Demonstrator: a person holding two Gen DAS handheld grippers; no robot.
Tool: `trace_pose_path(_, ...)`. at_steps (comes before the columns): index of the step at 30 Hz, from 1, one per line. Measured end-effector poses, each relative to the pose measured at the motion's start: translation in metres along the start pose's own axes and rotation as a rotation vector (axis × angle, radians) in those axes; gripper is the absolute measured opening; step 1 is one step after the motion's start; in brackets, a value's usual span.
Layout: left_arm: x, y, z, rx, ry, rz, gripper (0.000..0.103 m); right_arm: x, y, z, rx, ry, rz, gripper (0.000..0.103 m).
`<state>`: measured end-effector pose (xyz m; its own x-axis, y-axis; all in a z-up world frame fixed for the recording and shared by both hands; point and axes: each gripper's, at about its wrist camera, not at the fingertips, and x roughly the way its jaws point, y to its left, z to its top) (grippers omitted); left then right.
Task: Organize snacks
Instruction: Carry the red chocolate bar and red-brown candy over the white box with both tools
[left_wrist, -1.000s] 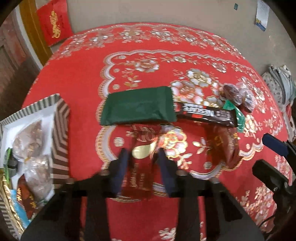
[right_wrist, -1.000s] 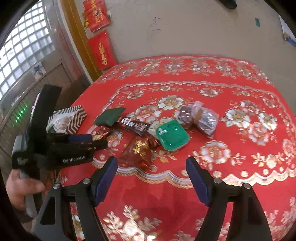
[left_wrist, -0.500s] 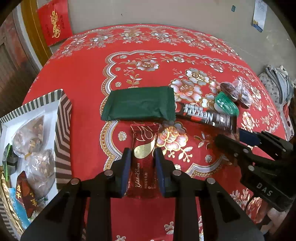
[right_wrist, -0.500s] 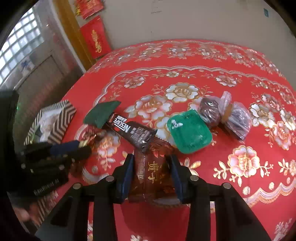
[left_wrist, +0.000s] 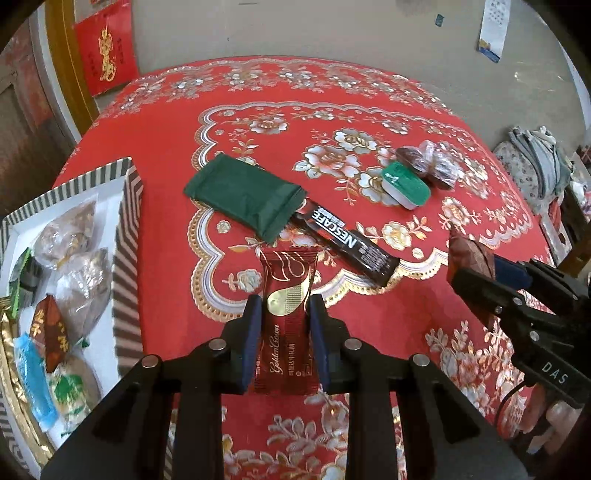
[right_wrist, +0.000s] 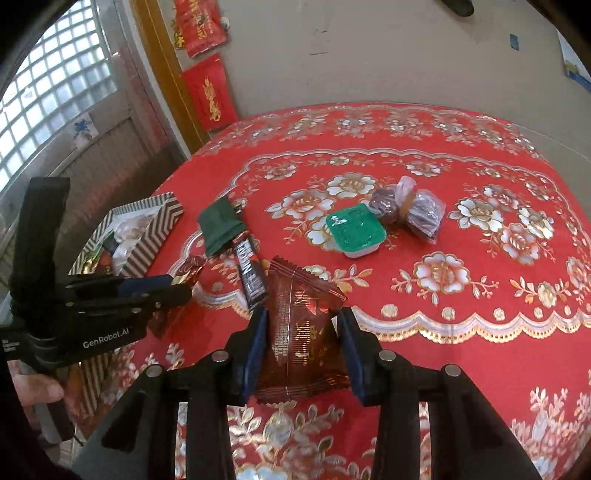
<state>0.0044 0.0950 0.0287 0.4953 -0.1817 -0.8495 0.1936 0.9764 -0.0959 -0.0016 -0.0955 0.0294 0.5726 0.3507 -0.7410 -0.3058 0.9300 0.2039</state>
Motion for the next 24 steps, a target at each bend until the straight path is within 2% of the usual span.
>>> trace_pose_path(10,-0.029,0.006,-0.012,-0.007,-0.084,0.051,0.023,-0.009,0.030,-0.002,-0.053,-0.020,0.020,0.039)
trace_pose_path(24,-0.065,0.044,-0.032,-0.077,-0.146,0.089,0.023,-0.005,0.085,0.003,-0.151,-0.021,0.068,0.039)
